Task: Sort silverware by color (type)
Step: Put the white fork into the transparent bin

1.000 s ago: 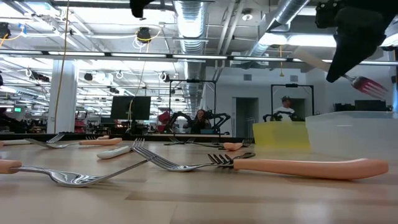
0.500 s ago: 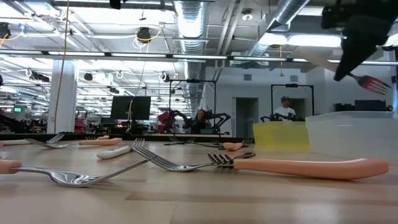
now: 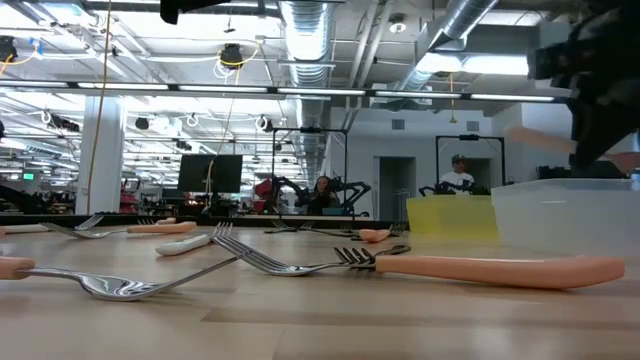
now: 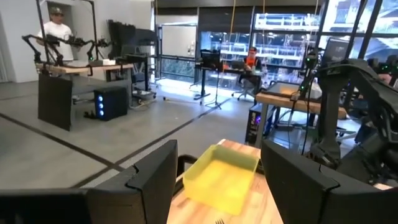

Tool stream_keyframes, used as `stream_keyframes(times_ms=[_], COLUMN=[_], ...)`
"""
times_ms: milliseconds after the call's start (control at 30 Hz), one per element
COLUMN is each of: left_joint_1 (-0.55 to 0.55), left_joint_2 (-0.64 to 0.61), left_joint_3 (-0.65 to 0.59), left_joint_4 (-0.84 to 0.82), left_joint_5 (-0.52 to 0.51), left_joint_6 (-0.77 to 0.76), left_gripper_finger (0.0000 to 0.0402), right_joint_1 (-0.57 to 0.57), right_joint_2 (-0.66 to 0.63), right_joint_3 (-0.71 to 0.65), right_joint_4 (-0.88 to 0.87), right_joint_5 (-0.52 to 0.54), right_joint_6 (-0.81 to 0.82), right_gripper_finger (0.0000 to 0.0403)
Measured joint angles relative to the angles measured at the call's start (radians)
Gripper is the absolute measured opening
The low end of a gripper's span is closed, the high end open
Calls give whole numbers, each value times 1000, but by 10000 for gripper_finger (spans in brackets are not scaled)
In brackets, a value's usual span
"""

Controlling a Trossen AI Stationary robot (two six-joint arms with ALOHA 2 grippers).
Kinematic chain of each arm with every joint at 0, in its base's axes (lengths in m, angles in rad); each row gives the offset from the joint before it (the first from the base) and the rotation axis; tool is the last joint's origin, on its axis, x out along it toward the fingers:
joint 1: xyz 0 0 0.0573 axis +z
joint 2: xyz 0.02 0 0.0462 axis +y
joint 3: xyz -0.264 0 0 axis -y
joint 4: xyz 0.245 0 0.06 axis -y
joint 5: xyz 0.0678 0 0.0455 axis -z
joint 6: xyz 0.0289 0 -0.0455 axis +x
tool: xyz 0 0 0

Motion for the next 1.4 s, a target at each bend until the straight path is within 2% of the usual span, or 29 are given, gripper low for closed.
stream_keyframes(times_ms=[200,333,533,1400], left_joint_1=[0,0,0,0], left_joint_2=[-36,-41,-39,-39], left_joint_3=[0,0,0,0], left_joint_4=[-46,-73,-89,-88], left_joint_5=[0,0,0,0], left_joint_6=[-43,-63,-71,-71], left_gripper_finger=[214,214,214,214], right_joint_1=[69,120,175,197], right_joint_2=[82,105,138,135], right_joint_3=[0,0,0,0], right_joint_4=[41,22,21,3], right_joint_5=[10,12,12,13], right_joint_6=[20,81,88,107], right_gripper_finger=[57,57,57,57])
